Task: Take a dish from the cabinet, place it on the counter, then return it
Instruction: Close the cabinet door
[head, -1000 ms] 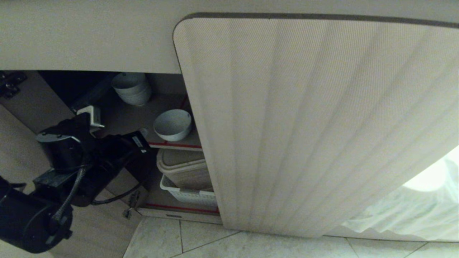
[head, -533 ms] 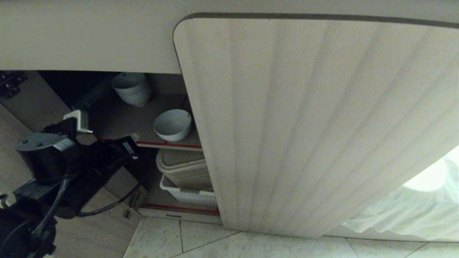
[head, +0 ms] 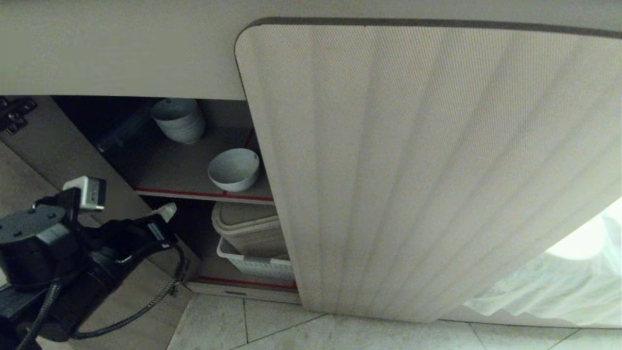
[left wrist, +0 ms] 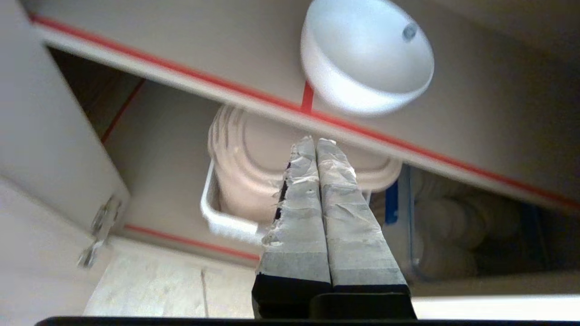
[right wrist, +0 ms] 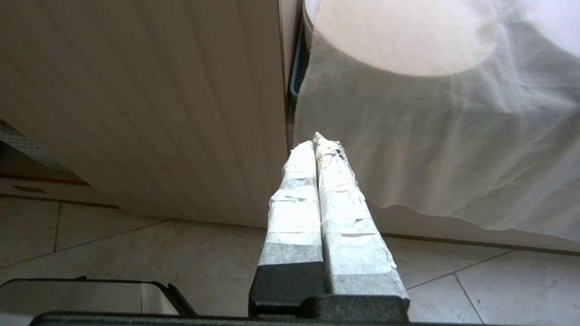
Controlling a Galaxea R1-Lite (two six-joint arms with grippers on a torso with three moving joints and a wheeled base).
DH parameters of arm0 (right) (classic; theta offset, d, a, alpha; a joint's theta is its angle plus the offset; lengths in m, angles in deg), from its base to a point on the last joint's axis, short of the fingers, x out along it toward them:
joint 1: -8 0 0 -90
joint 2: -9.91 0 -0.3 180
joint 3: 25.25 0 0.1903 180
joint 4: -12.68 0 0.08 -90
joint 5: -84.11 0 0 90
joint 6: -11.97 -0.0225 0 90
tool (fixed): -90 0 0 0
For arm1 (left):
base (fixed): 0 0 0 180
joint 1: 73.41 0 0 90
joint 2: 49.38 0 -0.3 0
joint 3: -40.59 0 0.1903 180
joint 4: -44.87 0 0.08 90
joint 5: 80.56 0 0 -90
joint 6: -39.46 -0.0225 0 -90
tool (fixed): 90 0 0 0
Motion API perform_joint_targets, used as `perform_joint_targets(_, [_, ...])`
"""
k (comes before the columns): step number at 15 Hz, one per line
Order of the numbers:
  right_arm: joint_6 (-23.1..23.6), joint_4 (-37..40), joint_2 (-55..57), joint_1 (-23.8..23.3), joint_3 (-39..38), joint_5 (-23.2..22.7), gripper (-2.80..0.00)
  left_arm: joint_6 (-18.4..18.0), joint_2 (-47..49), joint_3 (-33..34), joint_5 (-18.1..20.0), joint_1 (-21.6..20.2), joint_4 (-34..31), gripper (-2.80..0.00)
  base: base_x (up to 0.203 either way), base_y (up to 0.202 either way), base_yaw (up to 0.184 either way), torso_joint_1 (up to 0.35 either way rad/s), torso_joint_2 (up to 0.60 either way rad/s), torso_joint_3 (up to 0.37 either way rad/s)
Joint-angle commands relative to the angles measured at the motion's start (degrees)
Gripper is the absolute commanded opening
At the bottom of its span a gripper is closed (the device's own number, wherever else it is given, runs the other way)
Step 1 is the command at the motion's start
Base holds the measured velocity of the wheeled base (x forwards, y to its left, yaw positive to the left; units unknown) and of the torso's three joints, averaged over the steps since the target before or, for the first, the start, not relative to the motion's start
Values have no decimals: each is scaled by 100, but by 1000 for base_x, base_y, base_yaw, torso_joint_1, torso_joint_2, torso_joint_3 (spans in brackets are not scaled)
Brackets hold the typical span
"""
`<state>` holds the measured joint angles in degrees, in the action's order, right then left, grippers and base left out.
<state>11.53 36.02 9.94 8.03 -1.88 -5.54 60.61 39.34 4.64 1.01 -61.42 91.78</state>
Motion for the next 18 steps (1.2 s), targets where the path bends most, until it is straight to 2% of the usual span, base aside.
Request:
perform_joint_targets(1, [0, 2, -2, 5, 0, 0, -280, 10, -230, 171, -1, -39, 41, -280, 0, 0, 0, 0, 0, 0])
perform_joint_targets(8, [0, 2, -2, 6, 0, 0, -280, -11, -924, 650, 7, -38, 27, -280, 0, 0, 0, 0, 0, 0])
perform_joint_targets(13, [-8, 0, -2, 6, 0, 0, -280, -202, -1540, 1190, -2, -57, 3, -280, 0, 0, 0, 0, 0, 0])
perform_joint_targets(18, [0, -1, -2, 6, 0, 0, -280, -484, -2003, 1250, -15, -169, -195, -280, 0, 0, 0, 0, 0, 0])
